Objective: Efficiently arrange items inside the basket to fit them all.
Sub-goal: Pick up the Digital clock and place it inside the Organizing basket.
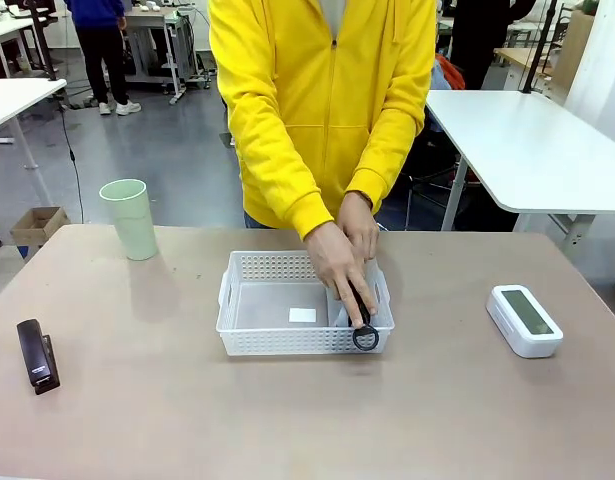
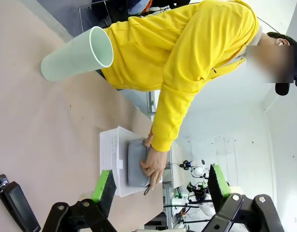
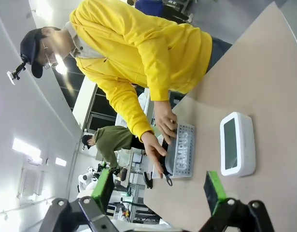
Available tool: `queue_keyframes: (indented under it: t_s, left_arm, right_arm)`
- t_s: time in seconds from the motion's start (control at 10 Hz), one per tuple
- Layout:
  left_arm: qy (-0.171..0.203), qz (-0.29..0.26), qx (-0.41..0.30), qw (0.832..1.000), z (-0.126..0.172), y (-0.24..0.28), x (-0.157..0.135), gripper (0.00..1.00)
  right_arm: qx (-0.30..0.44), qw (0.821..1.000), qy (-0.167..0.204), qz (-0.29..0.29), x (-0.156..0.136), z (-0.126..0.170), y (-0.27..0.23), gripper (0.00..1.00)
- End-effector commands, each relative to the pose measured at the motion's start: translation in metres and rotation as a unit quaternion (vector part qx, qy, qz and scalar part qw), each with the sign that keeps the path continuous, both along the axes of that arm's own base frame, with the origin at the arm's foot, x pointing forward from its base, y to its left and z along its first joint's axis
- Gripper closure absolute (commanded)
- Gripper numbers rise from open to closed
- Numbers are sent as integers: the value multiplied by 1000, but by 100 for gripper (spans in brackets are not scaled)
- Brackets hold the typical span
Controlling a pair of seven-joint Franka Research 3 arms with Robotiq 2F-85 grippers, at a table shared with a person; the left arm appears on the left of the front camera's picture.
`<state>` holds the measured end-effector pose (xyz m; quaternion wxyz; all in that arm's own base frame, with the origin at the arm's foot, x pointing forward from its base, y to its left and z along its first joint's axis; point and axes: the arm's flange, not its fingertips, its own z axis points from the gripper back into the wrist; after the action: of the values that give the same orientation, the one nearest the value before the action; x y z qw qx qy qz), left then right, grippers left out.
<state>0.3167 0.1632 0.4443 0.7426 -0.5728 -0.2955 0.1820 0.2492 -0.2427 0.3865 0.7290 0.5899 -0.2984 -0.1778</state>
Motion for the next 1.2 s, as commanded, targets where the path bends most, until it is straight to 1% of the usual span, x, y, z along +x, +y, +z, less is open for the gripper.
queue_keyframes:
  t_s: [0.0, 0.1, 0.2, 0.3, 0.4, 0.5, 0.6, 0.7, 0.8, 1.0, 1.1]
  left_arm:
    - [-5, -8, 3, 1000, -1, 1, 0, 0]
    - [-5, -8, 3, 1000, -1, 1, 0, 0]
    - [-5, -8, 3, 1000, -1, 1, 0, 0]
    - [-5, -8, 3, 1000, -1, 1, 0, 0]
    - [-5, -8, 3, 1000, -1, 1, 0, 0]
    - [-5, -8, 3, 1000, -1, 1, 0, 0]
    - [-5, -8, 3, 1000, -1, 1, 0, 0]
    - [-5, -8, 3, 1000, -1, 1, 0, 0]
    - [-5, -8, 3, 1000, -1, 1, 0, 0]
    - [-5, -8, 3, 1000, -1, 1, 0, 0]
    - [-5, -8, 3, 1000, -1, 1, 0, 0]
  right_arm:
    - [3, 1000, -10, -3, 0, 1, -1, 0]
    - [0, 1000, 0, 0, 0, 0, 0, 0]
    - [-50, 998, 13, 29, 4, 12, 9, 0]
    - [-94, 994, 11, 53, 9, 31, 19, 0]
    - [-141, 987, 31, 71, 18, 47, 32, 0]
    - [-199, 975, 57, 86, 33, 60, 52, 0]
    - [-267, 955, 107, 75, 52, 69, 76, 0]
    - [-345, 923, 134, 102, 72, 75, 110, 0]
    - [-420, 888, 159, 96, 91, 79, 141, 0]
    - [-518, 832, 163, 111, 122, 78, 199, 0]
    - [-556, 804, 172, 125, 134, 72, 227, 0]
